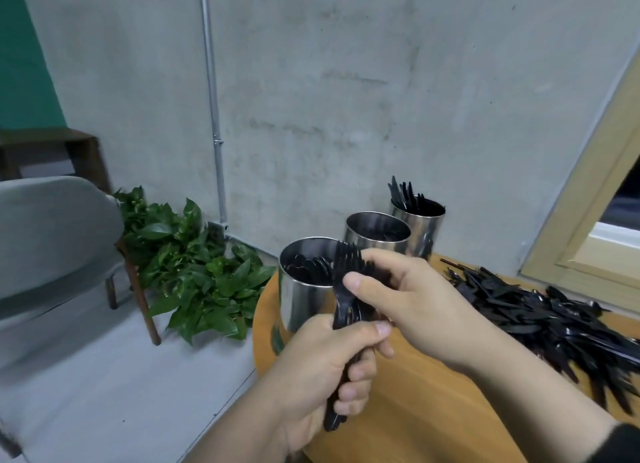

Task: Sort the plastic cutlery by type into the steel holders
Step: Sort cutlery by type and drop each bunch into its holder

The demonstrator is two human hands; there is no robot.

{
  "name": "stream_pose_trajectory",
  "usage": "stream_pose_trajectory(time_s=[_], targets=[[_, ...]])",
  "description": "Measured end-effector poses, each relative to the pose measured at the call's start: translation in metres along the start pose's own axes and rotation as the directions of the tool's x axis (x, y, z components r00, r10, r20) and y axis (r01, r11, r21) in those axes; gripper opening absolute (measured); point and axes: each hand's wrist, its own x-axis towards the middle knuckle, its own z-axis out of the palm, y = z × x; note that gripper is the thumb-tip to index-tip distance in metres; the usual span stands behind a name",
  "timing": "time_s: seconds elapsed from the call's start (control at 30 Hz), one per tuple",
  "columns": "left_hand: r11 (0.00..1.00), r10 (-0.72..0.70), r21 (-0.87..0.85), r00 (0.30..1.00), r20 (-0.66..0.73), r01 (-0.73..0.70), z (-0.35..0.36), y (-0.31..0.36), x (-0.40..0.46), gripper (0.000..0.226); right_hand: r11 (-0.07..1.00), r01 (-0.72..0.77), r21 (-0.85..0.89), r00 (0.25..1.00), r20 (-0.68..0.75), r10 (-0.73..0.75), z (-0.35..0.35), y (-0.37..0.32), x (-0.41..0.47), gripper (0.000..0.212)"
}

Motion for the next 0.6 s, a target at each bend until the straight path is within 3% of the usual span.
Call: stream_pose_trajectory(time_s=[0.2,0.37,0.6], targets=[[0.988,-0.075,0.138,0.993,0.094,0.062,0.027,0.000,0.016,0.024,0.995,-0.037,-0.090,0.991,-0.132,0.025,-0.021,0.003,-0.020,0.008],[0.976,0.025,0.215,0.999,0.033,-0.032,0.037,0.005,0.030,0.018,0.980,-0.090,-0.179,0.957,-0.287,0.035,-0.045,0.010,-0.020,0.027],[0.930,0.194,0.314,0.981,0.018,-0.190,0.044,0.023,0.061,0.022,0.973,-0.027,-0.228,0.935,-0.350,-0.056,-0.071,0.014,0.006,0.022]])
